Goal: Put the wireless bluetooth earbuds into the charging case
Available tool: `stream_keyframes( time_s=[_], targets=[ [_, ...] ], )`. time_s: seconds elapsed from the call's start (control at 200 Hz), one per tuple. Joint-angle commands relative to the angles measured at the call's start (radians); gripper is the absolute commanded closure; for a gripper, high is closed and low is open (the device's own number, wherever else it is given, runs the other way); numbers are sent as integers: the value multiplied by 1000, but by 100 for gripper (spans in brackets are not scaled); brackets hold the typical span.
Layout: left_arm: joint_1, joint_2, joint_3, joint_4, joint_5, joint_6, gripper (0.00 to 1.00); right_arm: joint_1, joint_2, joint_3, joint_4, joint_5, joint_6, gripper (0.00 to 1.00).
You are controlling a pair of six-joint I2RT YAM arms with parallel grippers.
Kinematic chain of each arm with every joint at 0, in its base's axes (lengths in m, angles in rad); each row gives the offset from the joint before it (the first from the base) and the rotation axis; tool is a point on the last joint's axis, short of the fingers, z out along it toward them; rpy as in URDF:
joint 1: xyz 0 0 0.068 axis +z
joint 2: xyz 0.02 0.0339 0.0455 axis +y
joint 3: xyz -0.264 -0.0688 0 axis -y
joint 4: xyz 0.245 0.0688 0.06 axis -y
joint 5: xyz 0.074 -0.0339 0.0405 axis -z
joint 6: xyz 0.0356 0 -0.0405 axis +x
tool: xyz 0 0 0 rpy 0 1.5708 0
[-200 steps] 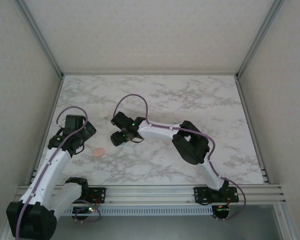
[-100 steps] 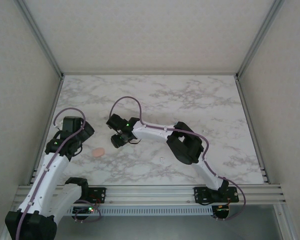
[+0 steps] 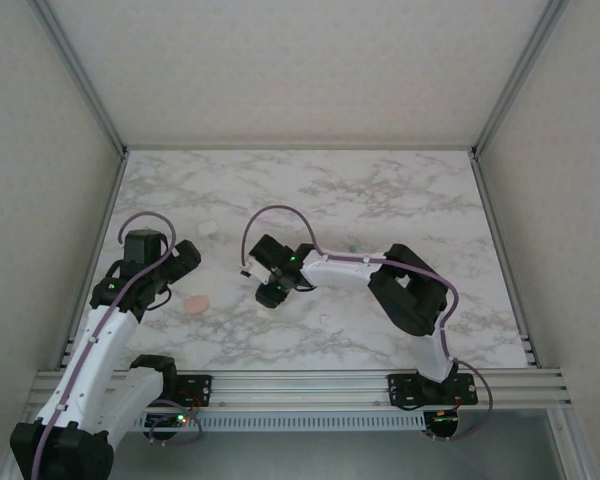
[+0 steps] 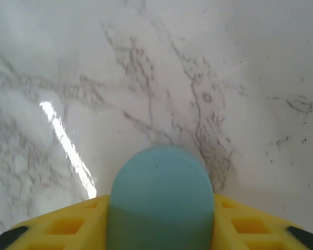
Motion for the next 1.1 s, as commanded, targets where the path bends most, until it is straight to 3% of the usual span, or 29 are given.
stream_keyframes(
  time_s=[0.0, 0.1, 0.24, 0.455, 0.686, 1.021, 1.096],
  targets=[
    [9, -8, 11, 18, 36, 19, 0, -15, -29, -94, 51, -84, -157, 48],
    [9, -5, 10, 16, 40, 17, 0, -35, -54, -151, 113, -147, -188, 41],
    [10, -3, 5, 18, 53, 21, 0, -39, -89, -245, 228, -133, -228, 38],
    [10, 13, 11, 22, 64, 32, 0, -47, -152, -393, 448, -87, -260, 39],
    [9, 44, 11, 39, 101, 28, 0, -47, -142, -422, 586, -56, -199, 40],
    [7, 68, 17, 44, 170, 48, 0, -53, -131, -428, 648, -40, -132, 42],
    [6, 72, 18, 52, 194, 51, 2, -55, -131, -432, 652, -40, -131, 49]
  ],
)
